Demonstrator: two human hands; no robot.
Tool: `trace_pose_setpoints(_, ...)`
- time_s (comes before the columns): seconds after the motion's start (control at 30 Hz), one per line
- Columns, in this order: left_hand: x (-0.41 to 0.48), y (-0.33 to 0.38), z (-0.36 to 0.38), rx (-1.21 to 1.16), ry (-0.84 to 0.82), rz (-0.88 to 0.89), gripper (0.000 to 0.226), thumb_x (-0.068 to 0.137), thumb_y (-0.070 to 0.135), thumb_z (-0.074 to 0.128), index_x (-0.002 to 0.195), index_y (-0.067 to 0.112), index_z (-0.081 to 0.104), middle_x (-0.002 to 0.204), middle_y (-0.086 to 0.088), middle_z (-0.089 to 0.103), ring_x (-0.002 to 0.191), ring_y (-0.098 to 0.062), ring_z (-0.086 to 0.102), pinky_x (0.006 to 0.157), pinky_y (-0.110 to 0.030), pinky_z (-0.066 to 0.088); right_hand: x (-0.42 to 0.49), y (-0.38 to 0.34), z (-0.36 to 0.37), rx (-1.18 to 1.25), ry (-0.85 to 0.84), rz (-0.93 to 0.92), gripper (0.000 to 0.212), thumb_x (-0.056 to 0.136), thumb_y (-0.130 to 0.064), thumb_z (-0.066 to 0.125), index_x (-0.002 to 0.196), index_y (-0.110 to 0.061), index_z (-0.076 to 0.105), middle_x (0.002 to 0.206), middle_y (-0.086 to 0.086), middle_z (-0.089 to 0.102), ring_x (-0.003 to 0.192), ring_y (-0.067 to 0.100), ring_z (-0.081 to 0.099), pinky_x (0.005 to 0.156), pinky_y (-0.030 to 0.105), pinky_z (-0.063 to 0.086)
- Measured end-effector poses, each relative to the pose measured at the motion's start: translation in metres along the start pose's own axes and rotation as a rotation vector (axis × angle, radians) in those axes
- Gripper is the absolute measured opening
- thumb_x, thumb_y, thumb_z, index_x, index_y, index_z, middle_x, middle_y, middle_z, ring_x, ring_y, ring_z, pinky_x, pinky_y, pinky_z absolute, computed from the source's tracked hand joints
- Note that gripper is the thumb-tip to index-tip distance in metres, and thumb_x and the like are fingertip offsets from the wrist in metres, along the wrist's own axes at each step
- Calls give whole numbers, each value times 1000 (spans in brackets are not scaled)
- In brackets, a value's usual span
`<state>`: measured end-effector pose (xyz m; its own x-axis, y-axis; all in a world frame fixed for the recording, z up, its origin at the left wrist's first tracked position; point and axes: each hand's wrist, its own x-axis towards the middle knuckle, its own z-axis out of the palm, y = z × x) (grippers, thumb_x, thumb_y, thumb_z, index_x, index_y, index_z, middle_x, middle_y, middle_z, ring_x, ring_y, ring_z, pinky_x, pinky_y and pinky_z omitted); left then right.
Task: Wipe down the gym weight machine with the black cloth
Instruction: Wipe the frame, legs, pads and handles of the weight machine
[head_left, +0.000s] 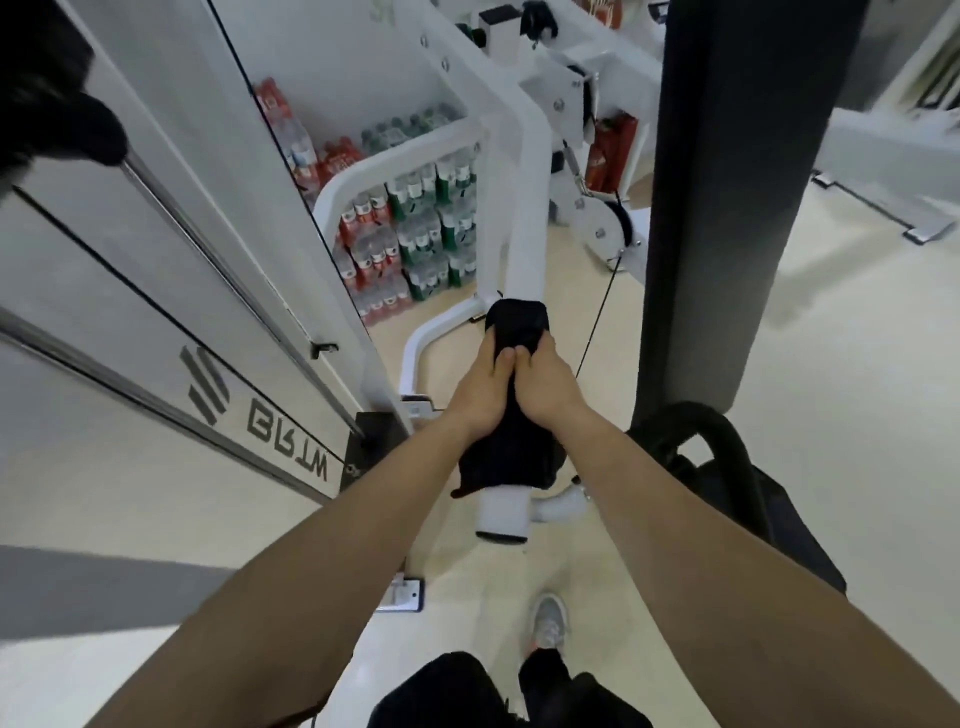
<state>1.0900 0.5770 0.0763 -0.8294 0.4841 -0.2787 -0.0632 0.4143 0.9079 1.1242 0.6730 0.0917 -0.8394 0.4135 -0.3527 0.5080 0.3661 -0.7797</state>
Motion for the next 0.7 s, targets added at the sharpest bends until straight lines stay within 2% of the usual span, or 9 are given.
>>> trace_pose_setpoints(0.1,-39,-10,1,-68,-31,15,50,108,42,25,157,34,16,145,10,42,131,-11,42,101,-22,27,-39,2,15,10,63,28,50,108,-26,33,151,-5,22,132,21,58,114,36,58,92,38,43)
trace_pose_setpoints(0.17,-66,-15,1,-123,-56,31,48,109,39,24,156,34,17,135,14,42,125,-7,42,98,-18,29,-62,8,27,15,96,51,51,107,-28,34,152,-7,22,134,20,58,115,36,59,93,40,46)
trace_pose_setpoints(0.27,-93,-30,1,-139,-104,37,48,109,39,27,156,34,21,138,9,48,121,-8,47,92,-18,36,-95,16,36,-24,126,65,52,106,-27,36,154,-11,22,133,17,59,116,35,59,88,35,45)
trace_pose_setpoints(0.33,-111,-39,-2,-141,-111,12,45,109,34,31,154,28,32,136,4,55,119,-11,53,84,-10,41,-116,17,37,-76,142,64,49,105,-22,41,151,-10,28,129,17,61,116,34,59,83,32,42)
trace_pose_setpoints(0.4,-129,-46,-6,-82,-87,4,37,108,28,38,142,19,49,126,1,63,113,-15,59,77,-11,44,-135,16,39,-117,175,69,54,102,-17,48,152,-9,31,134,15,59,122,33,56,91,33,43)
trace_pose_setpoints(0.47,-143,-46,-11,46,-17,29,22,103,24,49,122,17,60,110,1,68,102,-18,63,72,-21,45,-153,17,41,-100,263,49,54,97,-12,55,149,-12,41,136,11,60,124,29,56,100,32,42)
trace_pose_setpoints(0.53,-154,-41,-15,128,70,61,18,96,16,57,113,16,63,100,3,68,96,-19,64,72,-24,45,-168,23,45,-23,331,25,47,91,-8,58,137,-15,56,125,7,66,117,27,60,98,31,44)
trace_pose_setpoints(0.6,-164,-34,-16,157,135,100,23,91,7,58,112,15,65,101,4,68,97,-18,63,79,-25,48,-183,32,45,36,339,25,37,88,-6,61,124,-16,64,112,5,71,106,24,64,90,29,48)
trace_pose_setpoints(0.7,-178,-17,-9,136,133,175,25,88,3,59,106,20,63,98,8,65,96,-14,62,74,-13,43,-200,46,30,67,340,-1,14,86,-9,65,97,-17,69,87,-1,70,88,21,67,71,24,45)
